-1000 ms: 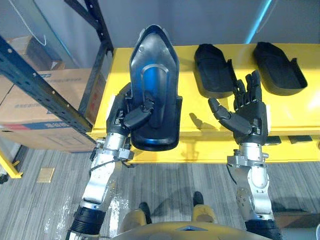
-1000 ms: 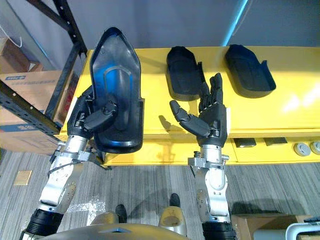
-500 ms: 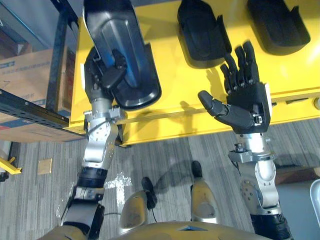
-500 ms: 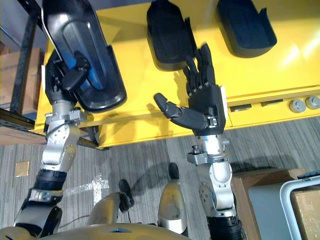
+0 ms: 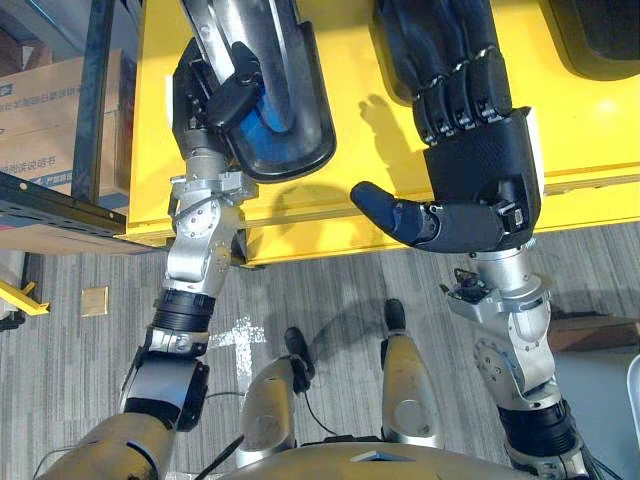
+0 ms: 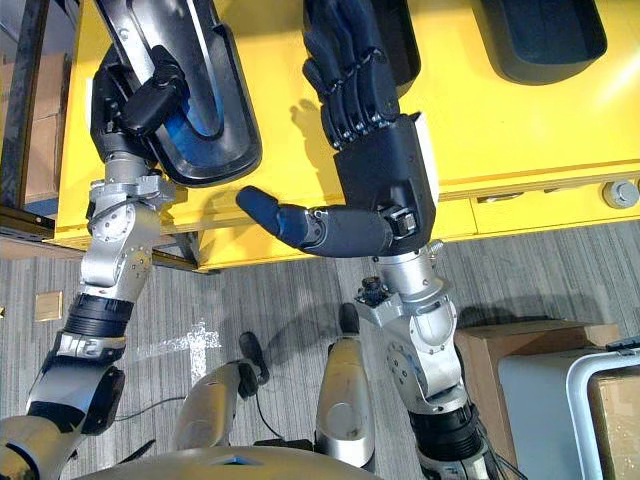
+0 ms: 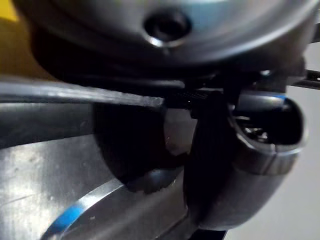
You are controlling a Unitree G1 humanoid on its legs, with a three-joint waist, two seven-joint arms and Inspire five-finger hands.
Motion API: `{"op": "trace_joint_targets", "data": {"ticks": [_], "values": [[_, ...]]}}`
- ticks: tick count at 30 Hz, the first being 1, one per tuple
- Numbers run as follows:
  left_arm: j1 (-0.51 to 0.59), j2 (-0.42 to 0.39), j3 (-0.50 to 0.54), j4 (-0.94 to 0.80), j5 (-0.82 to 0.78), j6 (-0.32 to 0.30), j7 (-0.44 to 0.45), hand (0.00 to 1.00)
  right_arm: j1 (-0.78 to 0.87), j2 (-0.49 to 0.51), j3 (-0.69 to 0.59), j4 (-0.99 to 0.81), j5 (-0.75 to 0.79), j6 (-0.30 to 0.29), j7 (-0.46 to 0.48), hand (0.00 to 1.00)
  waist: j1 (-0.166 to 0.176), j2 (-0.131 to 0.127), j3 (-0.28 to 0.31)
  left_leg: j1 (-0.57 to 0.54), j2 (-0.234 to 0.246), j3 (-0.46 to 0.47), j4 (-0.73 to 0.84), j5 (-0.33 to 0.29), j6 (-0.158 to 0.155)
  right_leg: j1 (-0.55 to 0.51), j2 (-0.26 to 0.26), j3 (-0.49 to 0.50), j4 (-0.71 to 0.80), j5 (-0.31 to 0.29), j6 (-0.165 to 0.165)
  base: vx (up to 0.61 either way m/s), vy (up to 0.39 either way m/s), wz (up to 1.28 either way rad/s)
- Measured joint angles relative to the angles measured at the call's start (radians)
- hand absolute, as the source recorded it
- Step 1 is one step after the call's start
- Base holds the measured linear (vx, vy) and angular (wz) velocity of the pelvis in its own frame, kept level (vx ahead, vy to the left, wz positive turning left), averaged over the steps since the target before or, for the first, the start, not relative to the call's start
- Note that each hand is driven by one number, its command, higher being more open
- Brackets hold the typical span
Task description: Walk over and take three plastic housings, then place them on the shelf
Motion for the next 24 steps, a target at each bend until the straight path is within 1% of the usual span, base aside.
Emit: {"op": "trace_joint_targets", "data": {"ticks": [1,2,6,7,9,13,15,16,18,20,21,23,24], "values": [[-0.002,0.006,0.0,0.0,0.0,0.0,-0.001,0.0,-0.003,0.0,0.004,-0.001,0.0,0.0,0.0,1.0,0.0,0.0,0.0,-0.003,0.0,0.001,0.001,0.0,0.0,-0.005,0.0,0.001,0.005,-0.001,0.0,-0.02,-0.034,0.04],[-0.01,0.024,0.001,0.002,-0.003,0.013,-0.011,0.0,-0.008,0.0,0.01,-0.002,0.0,0.002,0.001,1.0,-0.001,0.001,0.002,-0.008,0.0,0.001,0.002,0.0,0.0,-0.012,-0.002,0.001,0.012,-0.004,0.001,0.0,0.0,0.0],[-0.047,0.033,0.009,0.058,-0.016,0.04,-0.044,0.0,-0.01,-0.004,0.018,-0.007,0.0,0.003,0.001,1.0,0.002,0.001,0.002,-0.007,-0.001,0.003,0.003,-0.001,-0.001,-0.012,-0.004,0.001,0.015,-0.004,0.001,0.0,0.0,0.0],[-0.06,0.033,0.011,0.083,-0.02,0.045,-0.052,1.0,-0.01,-0.006,0.023,-0.014,0.0,0.003,0.001,1.0,0.002,0.001,0.003,-0.007,-0.001,0.006,0.004,-0.001,-0.002,-0.012,-0.005,0.002,0.016,-0.004,0.001,0.0,0.0,0.0],[-0.077,0.039,0.012,0.114,-0.034,0.061,-0.059,1.0,-0.013,-0.01,0.025,-0.02,-0.001,0.003,0.002,1.0,0.002,0.001,0.003,-0.006,0.0,0.013,0.004,-0.001,-0.002,-0.012,-0.006,0.003,0.016,-0.004,0.001,0.0,0.0,0.0],[-0.093,0.074,0.012,0.156,-0.03,0.067,-0.081,1.0,-0.017,-0.011,0.025,-0.02,0.0,0.004,0.0,1.0,-0.001,0.001,0.003,-0.004,0.003,0.028,0.004,-0.002,-0.003,-0.011,-0.006,0.008,0.016,-0.003,0.002,0.0,-0.009,-0.03],[-0.119,0.075,0.012,0.198,0.002,0.077,-0.081,1.0,-0.016,-0.011,0.029,-0.02,0.0,0.008,0.0,1.0,-0.002,0.0,0.003,0.006,0.004,0.036,0.003,-0.002,-0.003,-0.005,-0.006,0.01,0.015,-0.002,0.004,0.0,-0.006,-0.03],[-0.119,0.076,0.012,0.213,0.008,0.078,-0.078,1.0,-0.014,-0.011,0.039,-0.02,0.001,0.009,0.0,1.0,-0.008,0.001,0.003,0.013,0.007,0.045,0.001,-0.003,-0.004,0.008,-0.006,0.009,0.008,0.0,0.006,0.0,-0.01,-0.05],[-0.124,0.076,0.012,0.249,0.009,0.08,-0.077,1.0,-0.005,-0.011,0.055,-0.02,0.002,0.008,0.0,1.0,-0.015,0.001,0.003,0.037,0.013,0.053,-0.003,-0.014,-0.016,0.038,-0.004,0.005,-0.008,0.002,0.009,0.0,-0.005,-0.06],[-0.13,0.076,0.012,0.287,0.01,0.082,-0.077,1.0,0.015,-0.01,0.066,-0.021,0.005,0.008,0.002,1.0,-0.02,0.0,0.003,0.07,0.022,0.08,-0.019,-0.018,-0.016,0.072,-0.001,0.002,-0.032,0.007,0.016,0.03,-0.005,-0.02],[-0.136,0.076,0.013,0.309,0.011,0.084,-0.077,1.0,0.027,-0.008,0.071,-0.021,0.006,0.008,0.002,1.0,-0.029,0.001,0.002,0.086,0.025,0.097,-0.029,-0.017,-0.016,0.092,-0.003,0.0,-0.048,0.011,0.022,0.03,-0.001,0.04],[-0.142,0.079,0.029,0.329,0.019,0.088,-0.073,1.0,0.033,-0.008,0.082,-0.021,0.006,0.008,-0.001,1.0,-0.037,0.001,0.0,0.099,0.024,0.11,-0.036,-0.014,-0.013,0.108,0.002,0.002,-0.075,0.024,0.026,0.04,0.005,-0.08],[-0.154,0.08,0.04,0.347,0.046,0.092,-0.064,1.0,0.037,-0.008,0.092,-0.021,0.006,0.008,-0.004,1.0,-0.04,0.001,-0.002,0.106,0.027,0.117,-0.038,-0.008,-0.003,0.121,0.006,0.003,-0.104,0.039,0.031,0.05,0.014,-0.14]]}}
